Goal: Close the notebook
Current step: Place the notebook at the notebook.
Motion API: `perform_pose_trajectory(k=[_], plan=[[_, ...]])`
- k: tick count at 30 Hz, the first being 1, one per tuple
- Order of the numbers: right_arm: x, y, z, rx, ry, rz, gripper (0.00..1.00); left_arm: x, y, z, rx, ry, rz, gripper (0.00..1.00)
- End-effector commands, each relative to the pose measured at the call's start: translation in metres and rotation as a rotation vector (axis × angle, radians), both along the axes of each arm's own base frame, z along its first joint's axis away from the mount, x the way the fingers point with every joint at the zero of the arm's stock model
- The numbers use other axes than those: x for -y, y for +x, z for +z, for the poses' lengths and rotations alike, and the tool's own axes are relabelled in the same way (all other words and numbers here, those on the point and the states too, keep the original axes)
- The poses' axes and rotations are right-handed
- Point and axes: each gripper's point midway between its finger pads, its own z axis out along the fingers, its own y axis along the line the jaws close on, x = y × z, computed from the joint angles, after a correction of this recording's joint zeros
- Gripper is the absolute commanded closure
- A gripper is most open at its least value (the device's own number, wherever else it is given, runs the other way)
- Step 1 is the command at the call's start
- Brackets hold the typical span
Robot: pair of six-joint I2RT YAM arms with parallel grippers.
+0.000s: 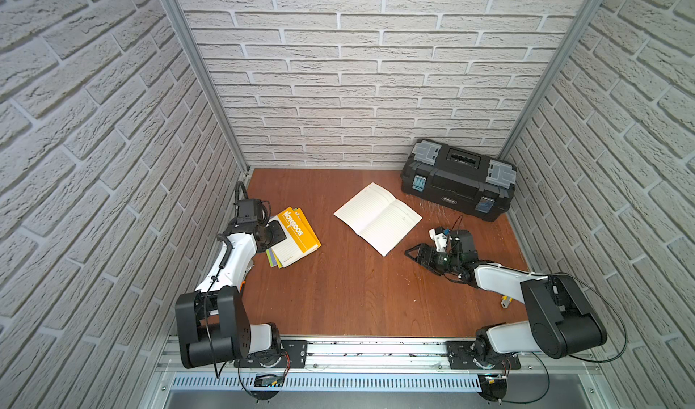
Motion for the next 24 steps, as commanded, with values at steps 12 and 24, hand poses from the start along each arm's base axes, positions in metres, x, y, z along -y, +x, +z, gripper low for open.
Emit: perform_pose_trajectory(k=[12,24], plan=[[0.002,0.011,0.028,0.046,-0.042,0.005,0.06,0.012,0.017,-0.048,-0.055,-0.123,0.042,0.38],[-0.016,0.045,0.078,0.135,-0.068,0.032,0.06,0.086,0.045,0.087,0.393,-0.251,-0.194,0.29]])
